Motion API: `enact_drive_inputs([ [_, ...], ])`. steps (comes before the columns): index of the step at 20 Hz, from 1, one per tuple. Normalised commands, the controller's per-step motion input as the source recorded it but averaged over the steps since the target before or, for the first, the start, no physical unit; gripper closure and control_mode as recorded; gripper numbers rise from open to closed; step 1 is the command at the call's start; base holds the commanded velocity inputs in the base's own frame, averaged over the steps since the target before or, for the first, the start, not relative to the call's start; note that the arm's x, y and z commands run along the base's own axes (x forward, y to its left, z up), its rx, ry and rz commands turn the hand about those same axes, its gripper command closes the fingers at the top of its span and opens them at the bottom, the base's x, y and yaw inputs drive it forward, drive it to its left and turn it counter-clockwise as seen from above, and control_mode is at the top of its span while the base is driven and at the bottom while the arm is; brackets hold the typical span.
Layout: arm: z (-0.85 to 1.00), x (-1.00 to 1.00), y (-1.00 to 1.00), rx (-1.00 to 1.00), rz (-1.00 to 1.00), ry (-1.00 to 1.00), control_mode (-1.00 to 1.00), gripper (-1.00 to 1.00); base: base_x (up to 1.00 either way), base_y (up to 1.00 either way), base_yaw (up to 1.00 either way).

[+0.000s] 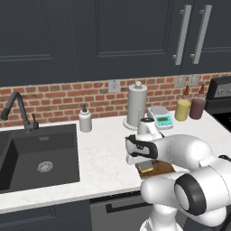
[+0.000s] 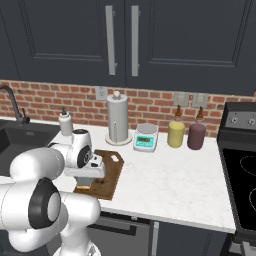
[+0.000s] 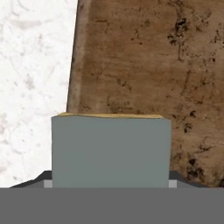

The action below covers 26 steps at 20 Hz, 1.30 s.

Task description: Pick up the sponge from the counter and clean the cutting board by briefly scrubbing or pressing down on the cutting board. Once finished, release the sponge.

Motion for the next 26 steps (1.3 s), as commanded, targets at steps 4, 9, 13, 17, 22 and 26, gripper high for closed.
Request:
enact_drive_inputs([
  [4,-0.07,0.0,0.0,0.0,0.0,-0.08,-1.0,1.0,0.0,0.0,0.0],
  [9,-0.04,0.15,0.0,0.0,0.0,-0.08,-1.0,1.0,0.0,0.0,0.0],
  [13,-0.09,0.31,0.0,0.0,0.0,-0.03,-1.0,1.0,0.0,0.0,0.0],
  [17,0.0,0.3,0.0,0.0,0.0,0.0,-1.0,1.0,0.0,0.0,0.0],
  [22,-0.07,0.36,0.0,0.01,0.0,0.0,-1.0,1.0,0.0,0.0,0.0],
  [26,-0.01,0.36,0.0,0.0,0.0,0.0,-1.0,1.0,0.0,0.0,0.0],
])
